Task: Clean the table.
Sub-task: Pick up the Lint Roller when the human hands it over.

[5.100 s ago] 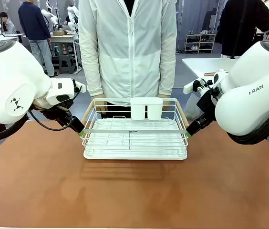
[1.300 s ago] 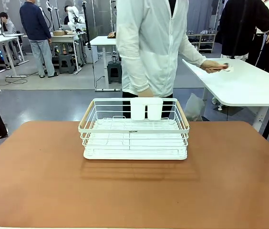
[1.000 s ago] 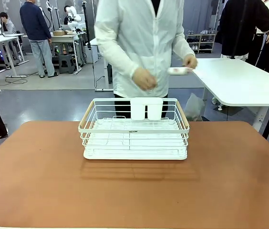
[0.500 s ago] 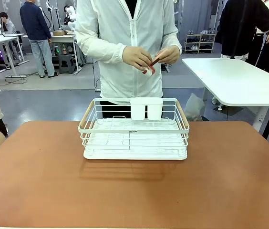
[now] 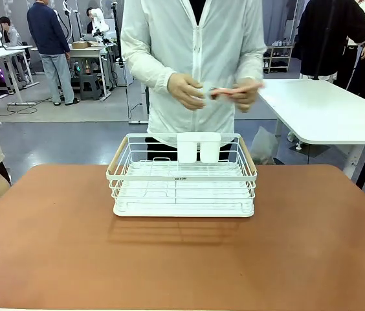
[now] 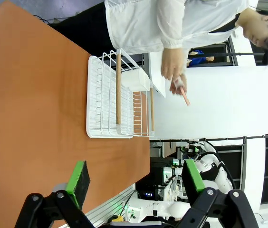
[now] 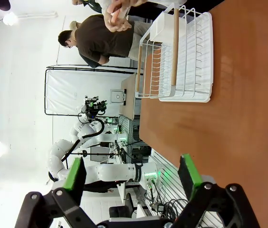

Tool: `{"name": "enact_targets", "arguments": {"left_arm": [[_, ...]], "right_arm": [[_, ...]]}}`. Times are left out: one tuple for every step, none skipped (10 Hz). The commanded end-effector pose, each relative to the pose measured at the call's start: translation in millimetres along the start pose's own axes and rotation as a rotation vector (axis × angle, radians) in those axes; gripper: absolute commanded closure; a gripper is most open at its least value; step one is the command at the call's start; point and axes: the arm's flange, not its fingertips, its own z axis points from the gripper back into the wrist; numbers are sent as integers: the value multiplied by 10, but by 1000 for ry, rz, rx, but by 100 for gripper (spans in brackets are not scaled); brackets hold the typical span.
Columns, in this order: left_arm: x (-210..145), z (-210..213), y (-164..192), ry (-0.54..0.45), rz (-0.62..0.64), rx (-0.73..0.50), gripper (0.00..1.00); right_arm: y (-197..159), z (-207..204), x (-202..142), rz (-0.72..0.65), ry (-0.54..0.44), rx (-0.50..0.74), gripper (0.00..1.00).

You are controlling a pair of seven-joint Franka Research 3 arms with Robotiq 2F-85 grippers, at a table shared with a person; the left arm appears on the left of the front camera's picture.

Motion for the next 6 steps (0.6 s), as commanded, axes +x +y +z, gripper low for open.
{"name": "enact_targets", "arguments": {"left_arm": [[8, 23, -14, -11, 6, -31, 0], [8, 23, -14, -11, 6, -31, 0], [8, 23, -14, -11, 6, -31, 0], [8, 23, -14, -11, 6, -31, 0], [8, 23, -14, -11, 6, -31, 0], [8, 23, -14, -11, 6, -31, 0]], "right_arm": [[11, -4, 2, 8, -6, 22, 0], [11, -4, 2, 8, -6, 22, 0], [11, -4, 2, 8, -6, 22, 0], [11, -4, 2, 8, -6, 22, 0], [11, -4, 2, 8, -6, 22, 0], [11, -4, 2, 8, -6, 22, 0]]}}
